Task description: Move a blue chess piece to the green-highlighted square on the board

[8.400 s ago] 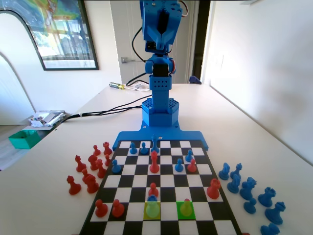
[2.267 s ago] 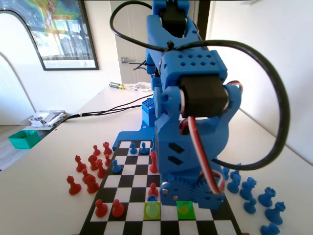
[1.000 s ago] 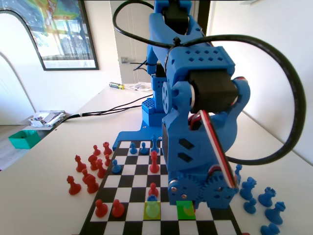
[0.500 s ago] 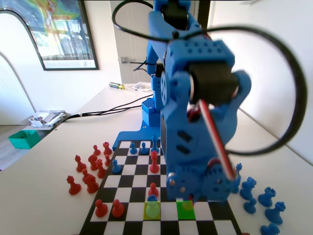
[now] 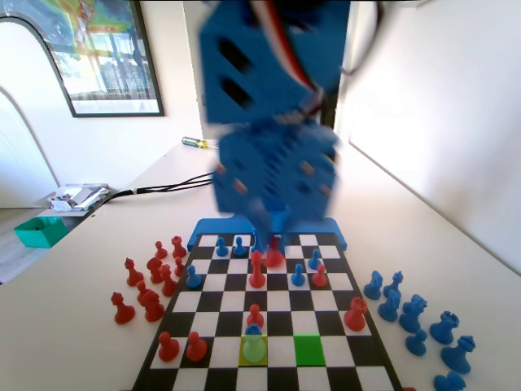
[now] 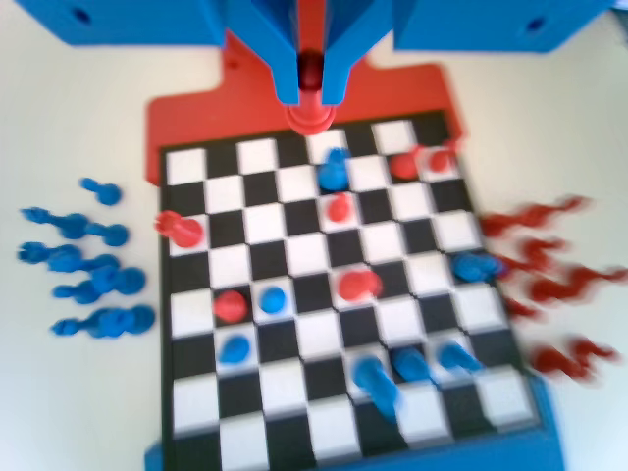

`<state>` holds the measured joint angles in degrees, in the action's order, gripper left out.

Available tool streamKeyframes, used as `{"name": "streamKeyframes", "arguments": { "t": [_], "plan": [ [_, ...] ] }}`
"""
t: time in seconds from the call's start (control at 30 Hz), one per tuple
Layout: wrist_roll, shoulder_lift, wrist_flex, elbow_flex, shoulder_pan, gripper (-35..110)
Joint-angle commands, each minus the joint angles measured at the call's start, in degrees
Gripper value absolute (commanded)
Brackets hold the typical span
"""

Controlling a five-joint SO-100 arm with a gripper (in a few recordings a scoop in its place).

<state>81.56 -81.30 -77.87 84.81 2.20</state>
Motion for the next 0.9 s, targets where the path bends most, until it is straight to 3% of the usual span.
{"name": "streamKeyframes", "arguments": {
  "t": [0.0,0.47,0.87],
  "plan": [
    [1.7,-11.8,-1.8,1.0,7.6,1],
    [7.6,-15.8,-5.6,6.4,35.1,1],
    [14.9,-9.3,-0.3,11.5,50.6,1]
  ]
}}
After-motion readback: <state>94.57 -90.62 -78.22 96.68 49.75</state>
